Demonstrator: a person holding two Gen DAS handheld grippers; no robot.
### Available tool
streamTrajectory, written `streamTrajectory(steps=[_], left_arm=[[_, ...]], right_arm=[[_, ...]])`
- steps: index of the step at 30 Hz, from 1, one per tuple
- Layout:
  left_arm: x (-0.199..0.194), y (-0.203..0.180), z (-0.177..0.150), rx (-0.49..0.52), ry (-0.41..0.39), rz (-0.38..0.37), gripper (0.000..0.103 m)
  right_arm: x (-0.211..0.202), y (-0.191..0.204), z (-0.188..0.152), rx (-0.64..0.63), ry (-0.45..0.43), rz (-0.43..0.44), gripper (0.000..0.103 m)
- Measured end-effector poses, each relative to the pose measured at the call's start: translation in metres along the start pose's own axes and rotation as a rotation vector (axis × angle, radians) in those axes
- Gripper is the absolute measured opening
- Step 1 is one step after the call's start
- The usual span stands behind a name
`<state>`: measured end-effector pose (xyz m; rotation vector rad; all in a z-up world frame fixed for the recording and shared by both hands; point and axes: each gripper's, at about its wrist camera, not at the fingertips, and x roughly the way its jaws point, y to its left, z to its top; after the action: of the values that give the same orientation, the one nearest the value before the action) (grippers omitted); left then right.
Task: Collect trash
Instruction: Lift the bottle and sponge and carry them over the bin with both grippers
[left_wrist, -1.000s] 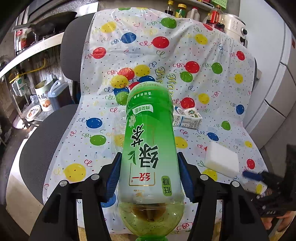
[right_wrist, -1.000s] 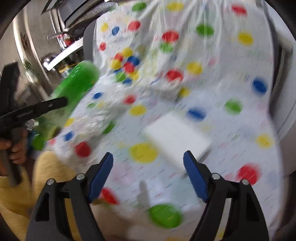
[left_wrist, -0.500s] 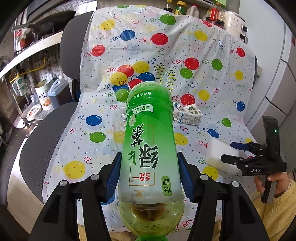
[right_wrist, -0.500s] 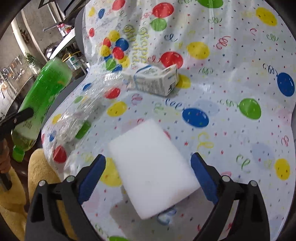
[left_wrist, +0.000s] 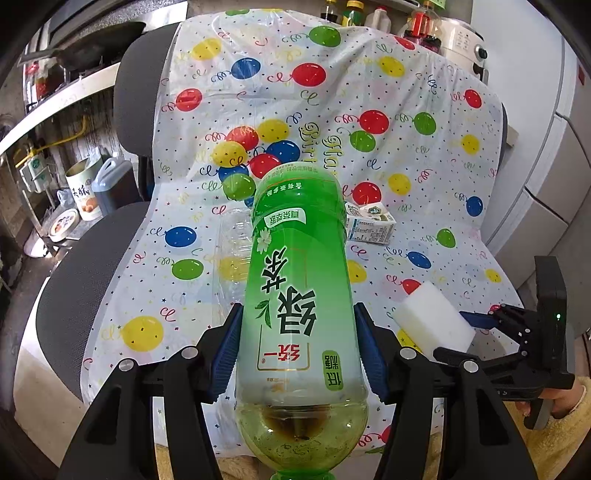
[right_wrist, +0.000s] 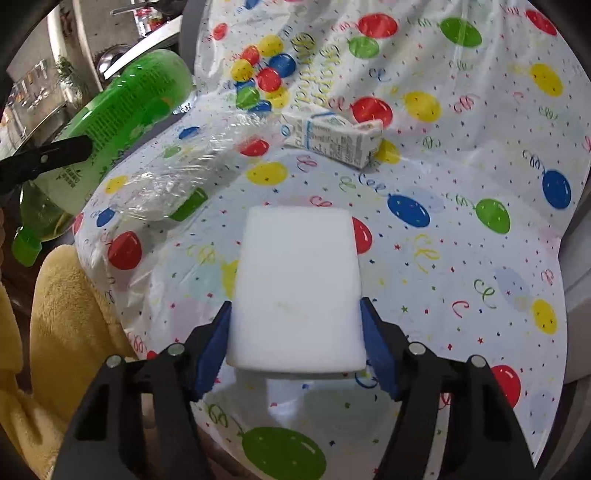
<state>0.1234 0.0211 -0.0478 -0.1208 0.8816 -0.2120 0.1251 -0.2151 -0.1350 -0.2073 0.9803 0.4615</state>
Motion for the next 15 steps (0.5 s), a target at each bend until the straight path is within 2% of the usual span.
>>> streamTrajectory(steps=[7, 12, 15], left_arm=[[-0.004, -0.011, -0.005, 0.018, 0.004, -0.020, 0.059], [-0.003, -0.039, -0.011, 0.062, 0.013, -0.060, 0.059], [0.001, -0.068, -0.018, 0.102, 0.018, -0.091, 0.059]], right_arm=[[-0.047, -0.001, -0.005, 0.076, -0.129, -0.103, 0.061], [-0.090, -0.013, -0.028, 0.182, -0.187, -0.221, 0.063], [-0.110, -0.018, -0.046, 0.198, -0.197, -0.333, 0.064]])
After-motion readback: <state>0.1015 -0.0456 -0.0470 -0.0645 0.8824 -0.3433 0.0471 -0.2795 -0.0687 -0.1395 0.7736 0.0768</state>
